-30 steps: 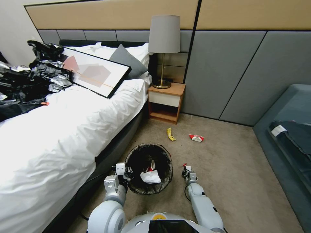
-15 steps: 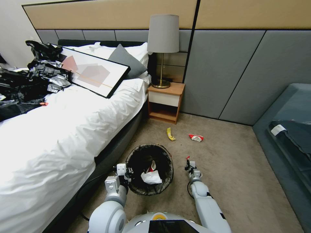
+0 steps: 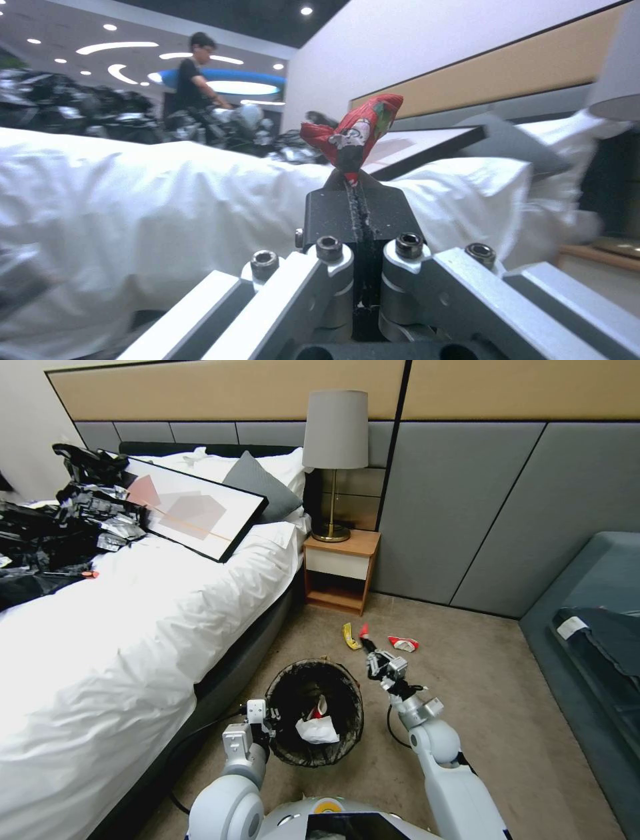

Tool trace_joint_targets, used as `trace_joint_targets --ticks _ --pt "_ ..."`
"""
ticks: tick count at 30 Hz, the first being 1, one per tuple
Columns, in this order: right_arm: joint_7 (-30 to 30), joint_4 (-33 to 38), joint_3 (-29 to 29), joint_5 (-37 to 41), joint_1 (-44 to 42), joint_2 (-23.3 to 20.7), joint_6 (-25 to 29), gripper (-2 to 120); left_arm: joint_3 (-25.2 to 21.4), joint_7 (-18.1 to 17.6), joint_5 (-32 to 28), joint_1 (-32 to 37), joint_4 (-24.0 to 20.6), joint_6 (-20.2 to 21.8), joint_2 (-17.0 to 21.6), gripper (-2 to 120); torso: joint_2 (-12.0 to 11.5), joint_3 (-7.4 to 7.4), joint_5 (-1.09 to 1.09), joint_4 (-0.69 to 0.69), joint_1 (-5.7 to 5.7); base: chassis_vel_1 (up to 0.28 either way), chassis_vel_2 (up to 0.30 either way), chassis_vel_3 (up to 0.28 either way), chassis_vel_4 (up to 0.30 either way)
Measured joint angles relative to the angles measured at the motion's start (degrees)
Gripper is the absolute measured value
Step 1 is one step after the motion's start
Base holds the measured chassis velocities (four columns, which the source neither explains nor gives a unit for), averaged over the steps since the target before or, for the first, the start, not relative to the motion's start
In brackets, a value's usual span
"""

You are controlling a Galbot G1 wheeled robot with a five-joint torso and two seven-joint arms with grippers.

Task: Pick up the trash bin, then pick up the garbage from the floor and place it into the trash bin.

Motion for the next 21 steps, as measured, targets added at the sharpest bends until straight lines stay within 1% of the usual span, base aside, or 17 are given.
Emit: trace_joint_targets --ticks 1,3,8,14,21 --pt "0.00 0.00 0.00 0.00 0.00 0.00 0.00 0 0.00 0.00 0.00 0.00 0.00 0.00 0.00 0 0.00 0.00 0.00 0.00 0.00 0.000 0.000 0.000 0.000" --pt "-0.65 -0.91 -2.86 -1.85 -1.65 -0.11 0.44 0 0.06 -0.01 0.04 -0.09 0.11 0.00 -0.07 0 0.00 0.00 0.00 0.00 0.00 0.000 0.000 0.000 0.000" --pt "-0.95 -3.63 -5.34 -4.53 -2.82 0.39 1.69 0 0.14 -0.02 0.06 -0.17 0.11 0.00 -0.11 0 0.00 0.00 0.00 0.00 0.00 0.000 0.000 0.000 0.000" --pt "-1.20 -5.49 -6.43 -6.23 -3.87 0.70 2.79 0 0.25 -0.05 0.08 -0.28 0.11 -0.04 -0.14 0 0.00 0.00 0.00 0.00 0.00 0.000 0.000 0.000 0.000" --pt "-1.12 -7.56 -6.24 -7.17 -4.93 0.77 4.40 0 0.16 -0.05 0.08 -0.41 0.11 -0.09 -0.22 0 0.00 0.00 0.00 0.00 0.00 0.000 0.000 0.000 0.000"
